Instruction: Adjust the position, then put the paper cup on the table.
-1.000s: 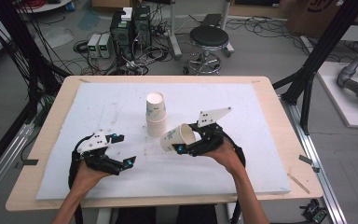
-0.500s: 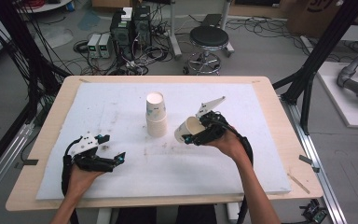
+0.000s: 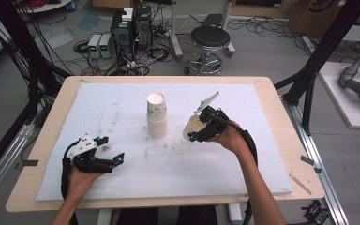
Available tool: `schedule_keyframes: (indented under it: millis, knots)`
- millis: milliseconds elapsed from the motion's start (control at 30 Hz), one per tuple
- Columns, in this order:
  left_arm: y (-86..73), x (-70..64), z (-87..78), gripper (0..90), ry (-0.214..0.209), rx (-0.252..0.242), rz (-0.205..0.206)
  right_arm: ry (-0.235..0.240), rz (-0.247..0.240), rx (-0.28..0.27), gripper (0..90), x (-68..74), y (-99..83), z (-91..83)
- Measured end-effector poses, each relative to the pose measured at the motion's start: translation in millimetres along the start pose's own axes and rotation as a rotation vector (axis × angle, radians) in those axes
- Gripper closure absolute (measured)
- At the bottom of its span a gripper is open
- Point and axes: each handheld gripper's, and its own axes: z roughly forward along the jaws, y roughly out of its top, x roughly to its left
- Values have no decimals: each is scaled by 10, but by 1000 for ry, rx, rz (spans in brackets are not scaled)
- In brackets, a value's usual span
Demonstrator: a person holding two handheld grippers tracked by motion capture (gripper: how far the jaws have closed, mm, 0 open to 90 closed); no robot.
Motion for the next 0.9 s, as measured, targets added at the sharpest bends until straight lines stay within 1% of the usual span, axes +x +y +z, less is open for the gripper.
schedule_keyframes:
  millis: [67, 133, 233, 333, 467, 567, 733, 800, 900]
  knots:
    - [-4, -4, -6, 50, 3, -6, 4, -8, 0, 11, 336, -3, 7, -9]
    - [-6, -13, -9, 51, 5, -11, 10, -8, -1, 0, 336, -9, 4, -19]
    - [-10, -12, -16, 51, 3, -19, 10, -9, 5, 0, 335, -30, -4, -21]
    - [-12, -8, -18, 51, 2, -19, 3, -11, 13, -3, 335, -48, -7, -24]
    - [-11, -10, -16, 51, 2, -19, 9, -17, 17, 7, 335, -58, -7, -12]
    - [-11, -6, -15, 51, 3, -17, 7, -19, 16, 1, 335, -66, -6, -9]
    - [-12, -8, -12, 51, 6, -16, 3, -21, 34, 18, 336, -98, -8, 21]
    - [-10, -6, -11, 51, 5, -13, 10, -19, 31, 23, 336, -122, -6, 44]
    - [-9, -4, -11, 51, 3, -11, 10, -29, 39, 47, 336, -153, 4, 96]
